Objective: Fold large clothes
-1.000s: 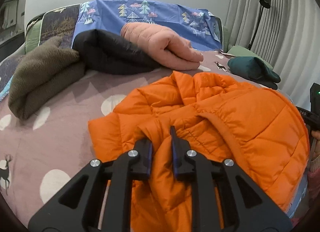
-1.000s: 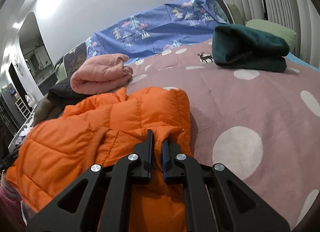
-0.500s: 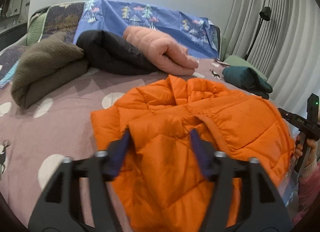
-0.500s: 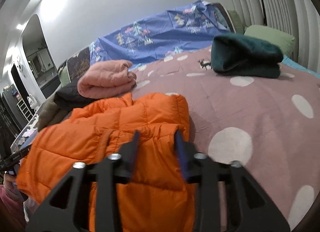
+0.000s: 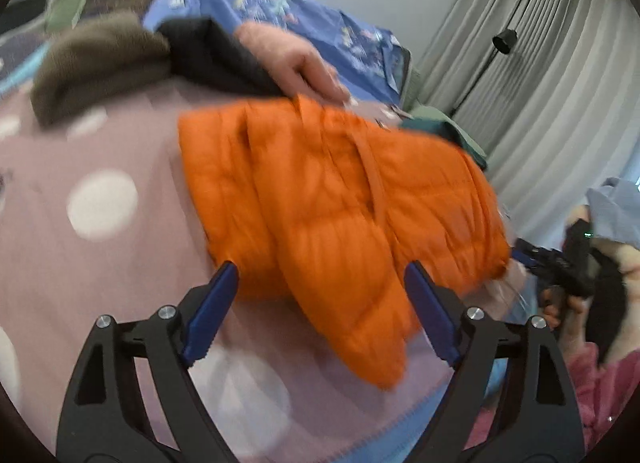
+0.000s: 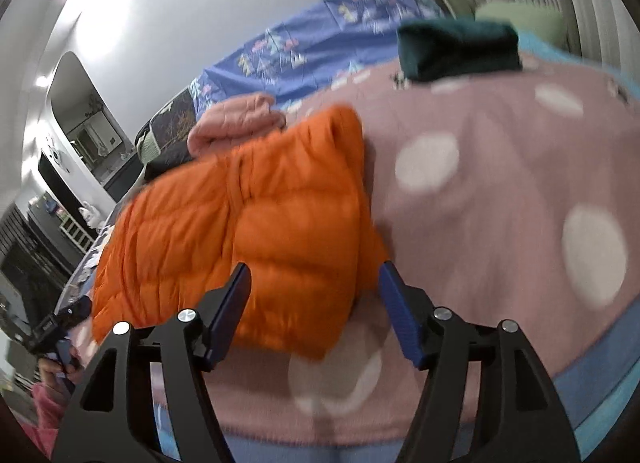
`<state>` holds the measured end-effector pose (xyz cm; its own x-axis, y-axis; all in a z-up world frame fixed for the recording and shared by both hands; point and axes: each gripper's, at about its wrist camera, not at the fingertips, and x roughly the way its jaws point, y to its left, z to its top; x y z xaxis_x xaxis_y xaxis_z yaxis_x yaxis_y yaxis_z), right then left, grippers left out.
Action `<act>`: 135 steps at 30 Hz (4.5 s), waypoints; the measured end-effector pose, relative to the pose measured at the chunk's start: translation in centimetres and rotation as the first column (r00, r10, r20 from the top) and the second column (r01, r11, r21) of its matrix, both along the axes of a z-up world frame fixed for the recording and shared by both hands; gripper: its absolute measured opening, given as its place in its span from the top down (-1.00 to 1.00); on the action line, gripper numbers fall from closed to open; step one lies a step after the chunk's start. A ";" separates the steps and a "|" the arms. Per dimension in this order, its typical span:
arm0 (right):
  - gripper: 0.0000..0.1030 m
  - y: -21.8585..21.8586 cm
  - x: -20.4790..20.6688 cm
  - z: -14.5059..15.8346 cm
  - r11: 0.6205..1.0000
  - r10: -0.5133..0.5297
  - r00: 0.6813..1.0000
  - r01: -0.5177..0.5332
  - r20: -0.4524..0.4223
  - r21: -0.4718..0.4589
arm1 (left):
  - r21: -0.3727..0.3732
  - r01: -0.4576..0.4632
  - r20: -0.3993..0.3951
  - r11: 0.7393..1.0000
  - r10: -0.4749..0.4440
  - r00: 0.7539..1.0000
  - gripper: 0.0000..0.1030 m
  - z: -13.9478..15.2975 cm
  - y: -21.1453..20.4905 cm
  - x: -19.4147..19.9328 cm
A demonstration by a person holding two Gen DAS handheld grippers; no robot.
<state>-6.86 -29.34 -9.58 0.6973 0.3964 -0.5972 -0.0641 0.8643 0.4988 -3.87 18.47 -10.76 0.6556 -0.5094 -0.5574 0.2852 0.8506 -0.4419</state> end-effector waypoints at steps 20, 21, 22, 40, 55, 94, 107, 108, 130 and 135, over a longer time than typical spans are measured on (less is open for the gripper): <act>0.90 1.8 -9.6 16.6 0.996 0.090 0.868 -0.089 0.488 -0.025 | 0.042 0.147 0.409 0.988 -0.151 0.900 0.77 14.1 -3.9 -8.5; 0.90 2.0 -9.9 17.6 0.996 0.091 0.854 -0.083 0.512 -0.037 | 0.054 0.130 0.447 0.990 -0.141 0.884 0.77 15.3 -3.8 -9.1; 0.90 2.1 -10.2 18.7 0.996 0.088 0.836 -0.069 0.542 -0.057 | 0.062 0.120 0.470 0.991 -0.135 0.872 0.77 16.2 -3.8 -9.5; 0.90 4.3 15.6 12.7 0.978 -0.035 0.969 0.084 0.246 -0.191 | 0.313 -0.068 0.272 0.947 -0.021 0.962 0.68 14.0 -7.1 10.6; -0.18 5.1 21.3 7.5 0.960 -0.079 0.966 0.140 0.248 -0.241 | 0.224 -0.077 -0.008 0.971 0.081 0.997 0.03 4.4 -4.5 21.3; -0.62 9.1 28.1 0.3 0.941 -0.004 1.000 -0.005 -0.025 -0.337 | 0.366 -0.245 -0.067 0.898 0.288 0.955 -0.66 -0.1 -6.1 25.3; -0.14 13.0 27.4 3.9 0.920 0.092 0.996 -0.085 0.002 -0.382 | 0.357 -0.196 0.044 0.914 0.193 0.980 -0.64 5.7 -11.9 24.2; -0.19 13.5 28.1 2.1 0.910 0.091 0.995 -0.103 -0.050 -0.402 | 0.395 -0.196 0.029 0.898 0.201 0.979 -0.65 4.6 -12.5 25.0; -0.38 13.9 29.6 -2.0 0.911 0.081 0.993 -0.109 -0.088 -0.397 | 0.413 -0.210 -0.071 0.886 0.261 0.963 -0.81 -1.6 -11.4 26.8; -0.38 14.0 29.3 -1.4 0.903 0.077 0.994 -0.102 -0.078 -0.418 | 0.421 -0.206 -0.072 0.883 0.259 0.963 -0.80 -1.3 -11.5 26.7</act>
<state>22.40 -15.29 -10.95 0.6298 0.1581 -0.7605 -0.1331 0.9866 0.0949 22.87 6.97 -12.10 0.6400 -0.0623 -0.7659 0.0235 0.9978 -0.0615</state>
